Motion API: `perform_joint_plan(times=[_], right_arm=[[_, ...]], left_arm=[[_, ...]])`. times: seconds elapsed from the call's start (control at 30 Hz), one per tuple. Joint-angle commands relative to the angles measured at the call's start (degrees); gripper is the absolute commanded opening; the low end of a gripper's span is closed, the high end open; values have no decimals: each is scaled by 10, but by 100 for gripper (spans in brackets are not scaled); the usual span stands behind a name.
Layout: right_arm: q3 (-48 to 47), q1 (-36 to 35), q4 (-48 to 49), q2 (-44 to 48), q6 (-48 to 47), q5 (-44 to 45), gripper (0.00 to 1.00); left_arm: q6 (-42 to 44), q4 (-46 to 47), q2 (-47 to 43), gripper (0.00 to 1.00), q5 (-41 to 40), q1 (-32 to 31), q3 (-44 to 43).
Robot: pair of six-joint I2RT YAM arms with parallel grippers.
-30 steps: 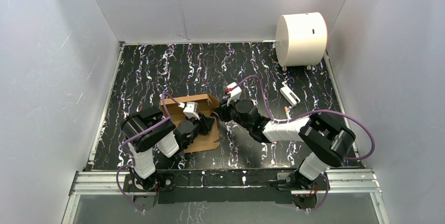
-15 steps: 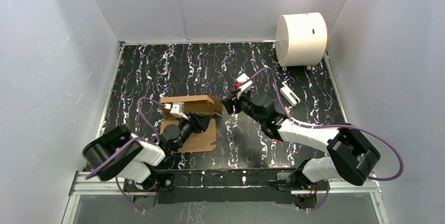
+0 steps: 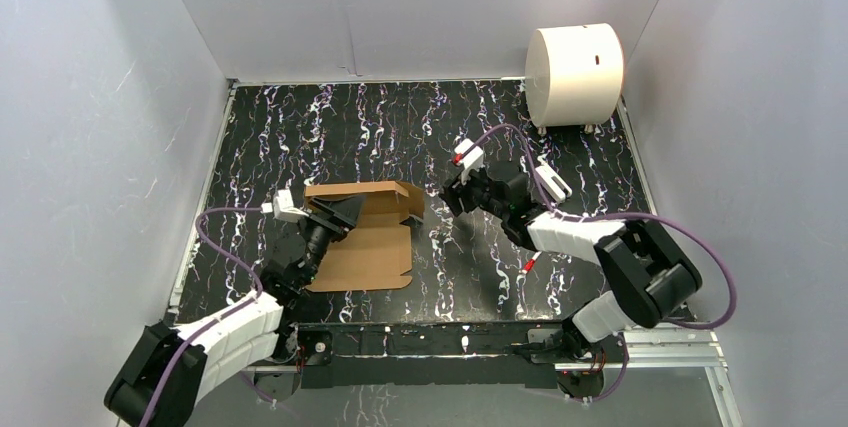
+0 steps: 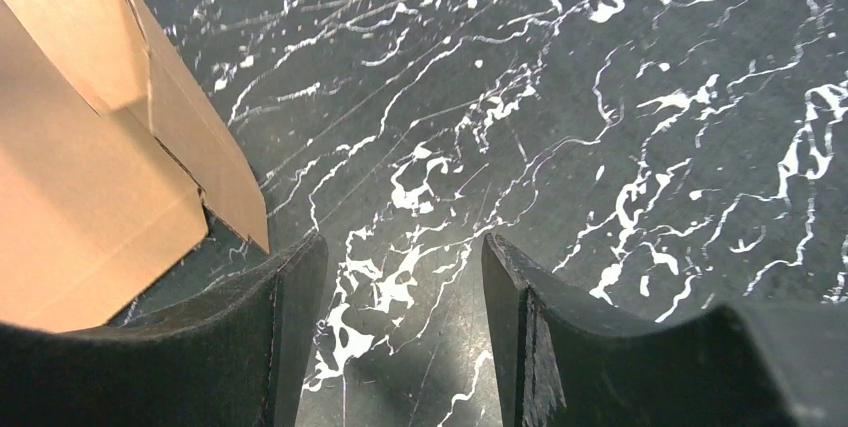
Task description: Fold the paper box
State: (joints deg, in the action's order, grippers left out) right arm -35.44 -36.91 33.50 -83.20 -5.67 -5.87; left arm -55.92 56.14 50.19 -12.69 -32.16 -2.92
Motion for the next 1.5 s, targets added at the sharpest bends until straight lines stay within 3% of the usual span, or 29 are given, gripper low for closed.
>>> perform_joint_plan(times=[0.0,0.2,0.43,0.7,1.03,1.33,1.47], right_arm=[[-34,2,48,-29,-34,-31,66],[-45,9,89,-79,-48,-64,66],[-72,12,97,-124,-49,-111,66],[-73,12,108,-143,-48,-128,66],[-81,12,116,-161,-32,-192,64],[-73,10,128,-165,-19,-216,63],[-72,4,131,-167,-11,-228,63]], left_arm=[[-108,-27,-8,68,50,40,11],[-182,6,6,67,43,72,15],[-261,73,82,59,49,97,7],[-279,115,118,47,58,103,-12],[-293,142,146,30,57,105,-16],[-309,174,170,3,62,105,-14],[-306,179,168,0,56,105,-7]])
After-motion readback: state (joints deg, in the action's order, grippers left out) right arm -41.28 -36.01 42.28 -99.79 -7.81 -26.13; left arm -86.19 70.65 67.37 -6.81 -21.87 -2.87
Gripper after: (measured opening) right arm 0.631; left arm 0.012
